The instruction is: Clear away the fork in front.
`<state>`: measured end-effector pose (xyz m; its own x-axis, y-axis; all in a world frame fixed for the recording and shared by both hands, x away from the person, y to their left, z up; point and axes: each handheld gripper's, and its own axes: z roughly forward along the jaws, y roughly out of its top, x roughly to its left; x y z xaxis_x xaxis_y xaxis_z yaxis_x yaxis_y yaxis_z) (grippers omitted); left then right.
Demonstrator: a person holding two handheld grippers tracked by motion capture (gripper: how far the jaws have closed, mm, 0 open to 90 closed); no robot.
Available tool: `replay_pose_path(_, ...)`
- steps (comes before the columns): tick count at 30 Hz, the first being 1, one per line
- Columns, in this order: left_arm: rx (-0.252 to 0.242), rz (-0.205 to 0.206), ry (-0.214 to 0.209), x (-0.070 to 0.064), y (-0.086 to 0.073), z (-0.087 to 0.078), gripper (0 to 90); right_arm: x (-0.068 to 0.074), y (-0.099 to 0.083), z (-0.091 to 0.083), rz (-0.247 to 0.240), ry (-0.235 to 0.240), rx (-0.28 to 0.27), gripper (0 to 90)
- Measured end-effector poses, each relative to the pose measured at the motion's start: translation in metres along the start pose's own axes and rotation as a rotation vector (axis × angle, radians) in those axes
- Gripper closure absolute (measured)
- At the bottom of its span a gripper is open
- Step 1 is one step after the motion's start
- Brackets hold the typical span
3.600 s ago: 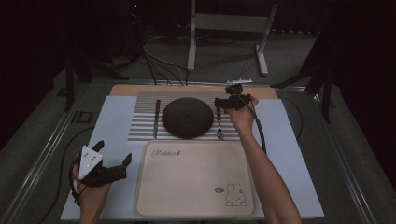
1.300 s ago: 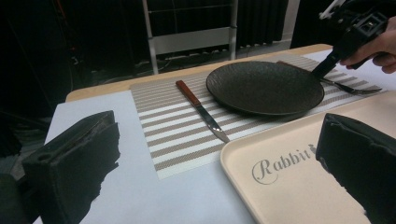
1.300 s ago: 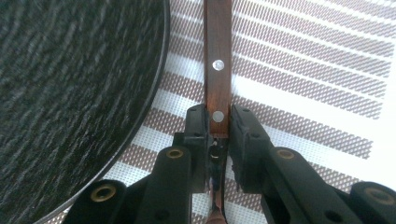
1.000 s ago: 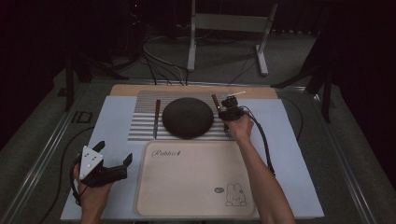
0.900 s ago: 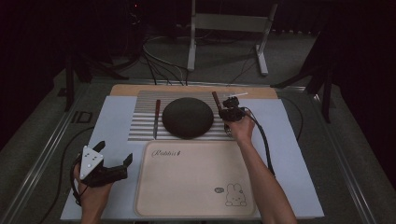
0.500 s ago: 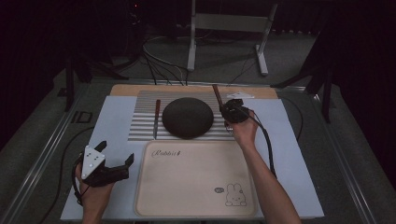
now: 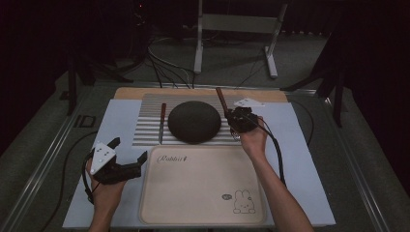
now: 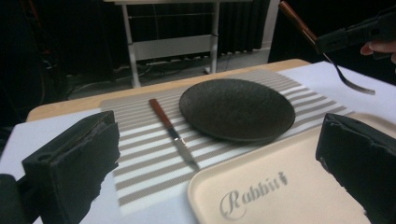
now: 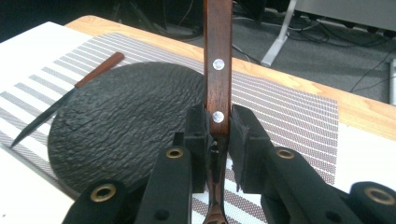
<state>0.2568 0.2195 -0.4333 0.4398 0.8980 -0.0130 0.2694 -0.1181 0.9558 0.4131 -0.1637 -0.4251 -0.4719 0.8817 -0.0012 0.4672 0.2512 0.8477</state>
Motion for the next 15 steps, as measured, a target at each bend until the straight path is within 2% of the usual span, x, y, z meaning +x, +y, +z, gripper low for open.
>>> replay_pose_path(8, -0.023, -0.003, -0.037, -0.01, 0.024, 0.021, 0.1, 0.012, 0.004, -0.018, -0.029, 0.028, -0.04, 78.0)
replay_pose_path(15, -0.018, 0.0, -0.089, -0.018, 0.044, 0.041, 0.1, 0.033, 0.0, -0.032, -0.065, 0.078, -0.075, 78.0)
